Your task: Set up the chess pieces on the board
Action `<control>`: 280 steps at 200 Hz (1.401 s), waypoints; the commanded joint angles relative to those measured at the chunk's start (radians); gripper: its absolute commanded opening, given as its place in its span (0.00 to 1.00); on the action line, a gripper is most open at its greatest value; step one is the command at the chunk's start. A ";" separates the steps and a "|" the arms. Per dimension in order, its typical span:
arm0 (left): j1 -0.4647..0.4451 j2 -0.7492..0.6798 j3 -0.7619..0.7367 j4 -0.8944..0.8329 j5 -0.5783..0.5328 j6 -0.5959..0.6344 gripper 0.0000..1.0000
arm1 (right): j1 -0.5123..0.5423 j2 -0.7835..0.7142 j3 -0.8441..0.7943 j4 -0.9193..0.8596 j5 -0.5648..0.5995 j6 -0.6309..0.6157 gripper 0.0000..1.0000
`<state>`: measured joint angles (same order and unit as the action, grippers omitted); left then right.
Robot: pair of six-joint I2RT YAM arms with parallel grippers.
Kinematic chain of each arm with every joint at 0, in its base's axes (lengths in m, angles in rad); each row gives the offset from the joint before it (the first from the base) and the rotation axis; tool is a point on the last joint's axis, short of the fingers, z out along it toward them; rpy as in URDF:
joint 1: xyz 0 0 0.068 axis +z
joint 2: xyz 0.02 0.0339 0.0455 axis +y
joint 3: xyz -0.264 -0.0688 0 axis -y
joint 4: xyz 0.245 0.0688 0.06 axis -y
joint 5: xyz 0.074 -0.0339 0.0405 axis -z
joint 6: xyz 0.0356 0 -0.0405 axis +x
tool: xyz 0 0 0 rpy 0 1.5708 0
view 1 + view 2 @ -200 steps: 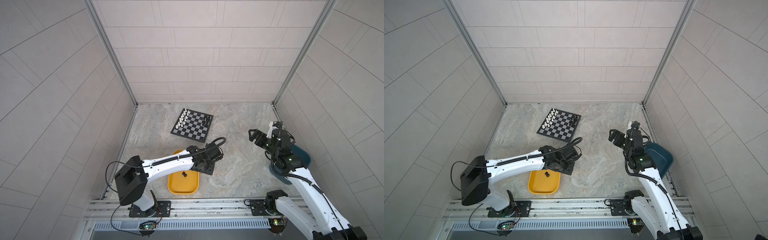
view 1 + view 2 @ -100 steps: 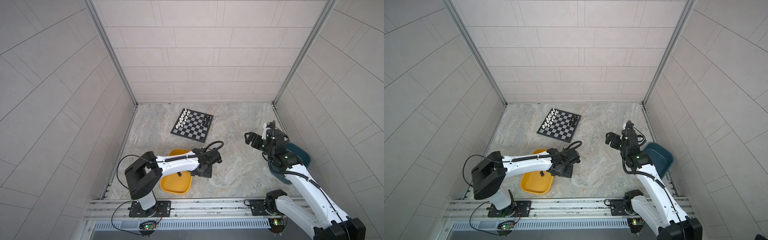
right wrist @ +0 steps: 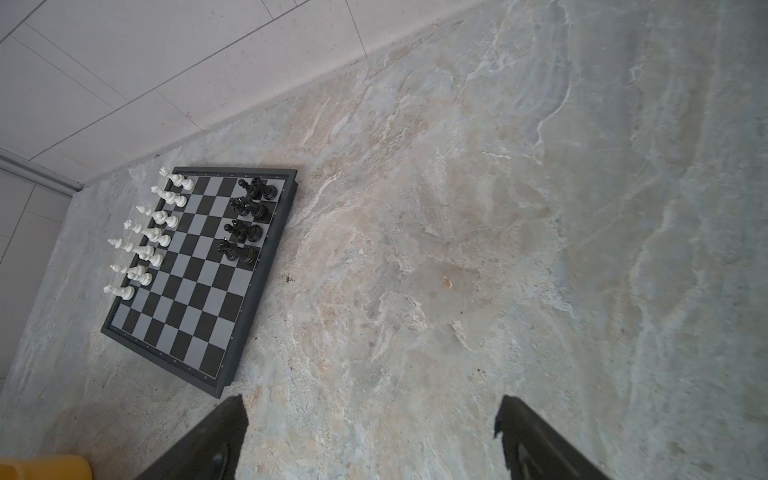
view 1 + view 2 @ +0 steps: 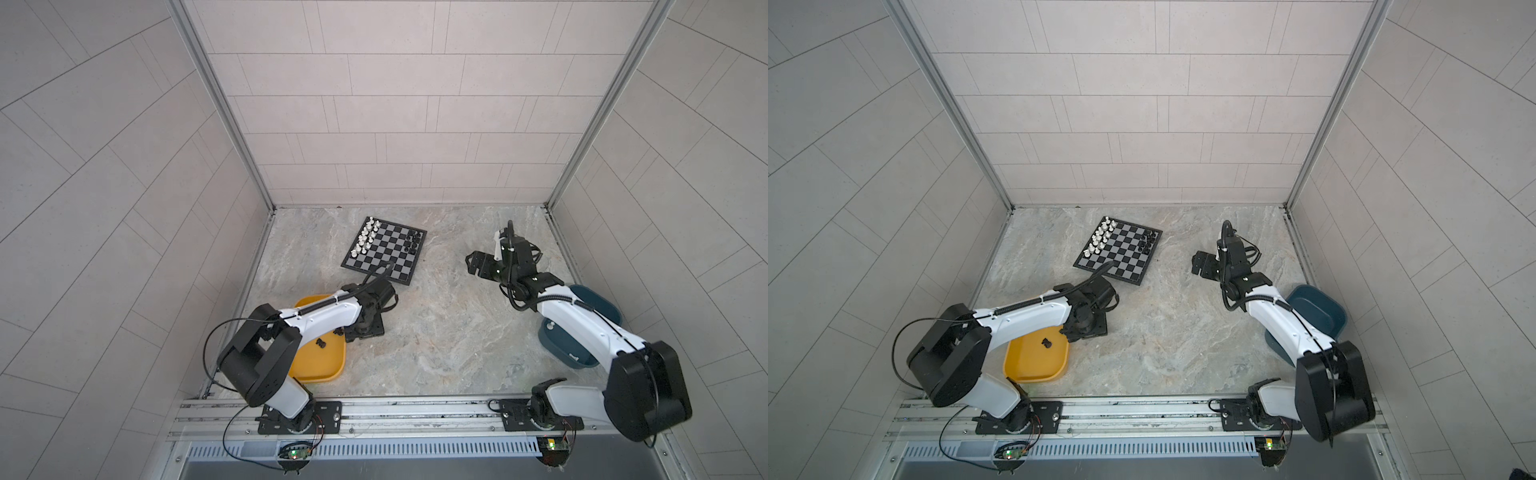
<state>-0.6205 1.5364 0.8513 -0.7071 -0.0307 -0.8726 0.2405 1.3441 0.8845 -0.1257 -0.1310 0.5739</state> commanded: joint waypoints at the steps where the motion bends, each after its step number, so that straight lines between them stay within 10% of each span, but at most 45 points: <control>1: 0.086 -0.044 -0.009 -0.008 0.012 0.089 0.66 | 0.005 0.091 0.056 0.093 -0.051 -0.016 0.94; 83: 0.396 -0.200 0.222 0.153 0.120 0.095 0.64 | -0.002 0.380 0.241 0.203 -0.132 0.017 0.84; 152: 0.616 0.367 0.601 0.429 0.393 0.039 0.45 | -0.015 0.394 0.244 0.243 -0.170 0.064 0.85; 280: 0.648 1.055 1.289 0.268 0.711 0.091 0.30 | -0.049 0.337 0.248 0.194 -0.216 0.045 0.83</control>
<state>0.0208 2.5389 2.0861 -0.3782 0.6235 -0.7921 0.2062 1.7355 1.1206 0.0906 -0.3408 0.6216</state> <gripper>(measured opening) 0.317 0.834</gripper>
